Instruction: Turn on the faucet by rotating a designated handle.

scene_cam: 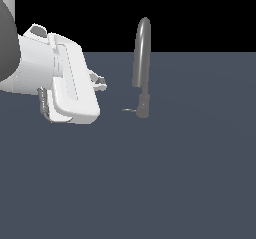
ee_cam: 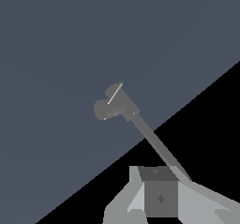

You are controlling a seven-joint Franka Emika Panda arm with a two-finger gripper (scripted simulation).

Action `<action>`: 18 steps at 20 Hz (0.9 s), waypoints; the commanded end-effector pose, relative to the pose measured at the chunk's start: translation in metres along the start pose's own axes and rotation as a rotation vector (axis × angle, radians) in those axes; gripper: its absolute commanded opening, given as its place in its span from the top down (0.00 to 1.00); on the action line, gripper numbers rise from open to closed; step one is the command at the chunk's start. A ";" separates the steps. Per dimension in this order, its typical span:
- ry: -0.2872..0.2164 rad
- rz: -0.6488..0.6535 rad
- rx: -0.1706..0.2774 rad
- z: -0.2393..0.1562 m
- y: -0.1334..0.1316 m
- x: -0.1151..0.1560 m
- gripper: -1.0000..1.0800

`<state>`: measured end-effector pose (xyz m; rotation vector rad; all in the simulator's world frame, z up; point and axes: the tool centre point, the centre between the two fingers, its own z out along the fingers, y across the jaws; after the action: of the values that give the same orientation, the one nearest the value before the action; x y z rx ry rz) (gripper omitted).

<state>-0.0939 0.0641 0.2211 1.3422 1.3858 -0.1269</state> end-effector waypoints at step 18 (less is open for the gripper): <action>-0.038 -0.291 -0.290 0.050 -0.025 0.047 1.00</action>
<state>-0.0703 0.0504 0.1602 0.9286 1.4914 -0.1386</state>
